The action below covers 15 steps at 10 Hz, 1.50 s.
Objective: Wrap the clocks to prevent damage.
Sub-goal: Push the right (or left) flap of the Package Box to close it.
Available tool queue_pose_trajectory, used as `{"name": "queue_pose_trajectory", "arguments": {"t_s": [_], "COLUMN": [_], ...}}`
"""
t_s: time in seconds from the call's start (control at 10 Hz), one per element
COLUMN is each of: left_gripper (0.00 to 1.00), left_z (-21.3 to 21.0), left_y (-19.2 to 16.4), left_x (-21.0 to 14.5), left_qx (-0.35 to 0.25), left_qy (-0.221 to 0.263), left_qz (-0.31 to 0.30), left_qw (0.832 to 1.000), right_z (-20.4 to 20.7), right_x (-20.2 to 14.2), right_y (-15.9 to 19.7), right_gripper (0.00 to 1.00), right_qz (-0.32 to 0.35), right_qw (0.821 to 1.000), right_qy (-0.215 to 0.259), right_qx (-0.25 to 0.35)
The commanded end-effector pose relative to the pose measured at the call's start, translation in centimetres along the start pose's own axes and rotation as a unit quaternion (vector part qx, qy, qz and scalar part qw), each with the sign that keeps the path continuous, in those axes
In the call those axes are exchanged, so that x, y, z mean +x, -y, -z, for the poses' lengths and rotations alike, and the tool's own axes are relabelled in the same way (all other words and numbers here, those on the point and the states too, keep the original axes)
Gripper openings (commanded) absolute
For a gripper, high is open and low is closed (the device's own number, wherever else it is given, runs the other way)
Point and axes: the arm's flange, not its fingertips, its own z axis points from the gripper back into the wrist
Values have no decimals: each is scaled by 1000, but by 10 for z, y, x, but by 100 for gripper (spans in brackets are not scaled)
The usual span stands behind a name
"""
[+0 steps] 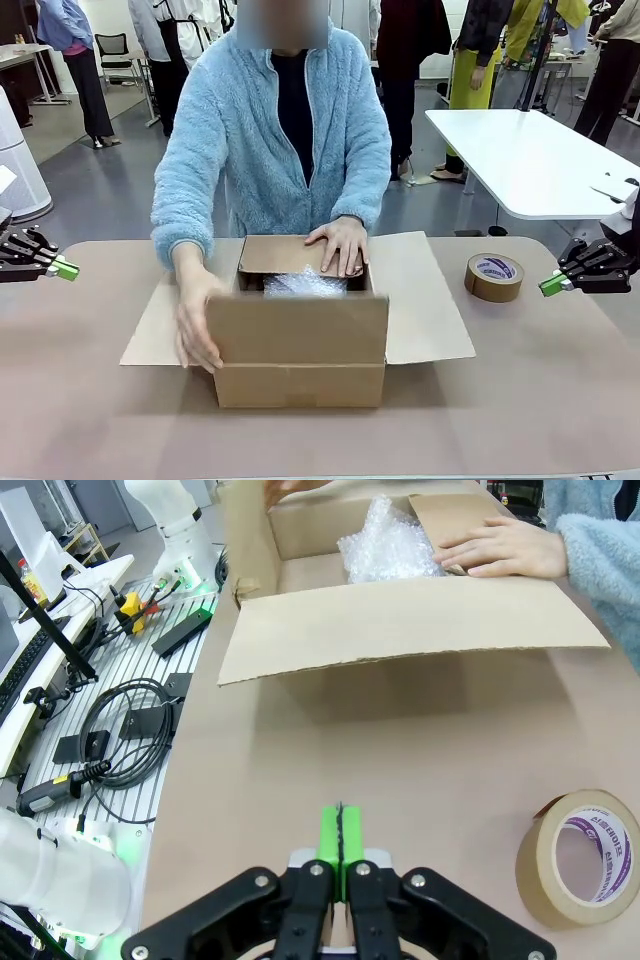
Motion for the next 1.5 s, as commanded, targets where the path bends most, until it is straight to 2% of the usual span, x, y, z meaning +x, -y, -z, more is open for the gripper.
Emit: {"name": "queue_pose_trajectory", "arguments": {"t_s": [0.0,1.4], "left_gripper": [1,1], "left_z": [0,0], "left_y": [2,2], "left_x": [2,2], "left_qx": [8,8], "left_qy": [3,3], "left_qz": [3,3], "left_qw": [1000,1000], "right_z": [1,1], "right_x": [-2,-2], "right_y": [-1,-1], "right_gripper": [1,1], "right_qz": [-6,-6], "right_qw": [1000,1000], "right_qy": [5,5], "right_qx": [3,3]}}
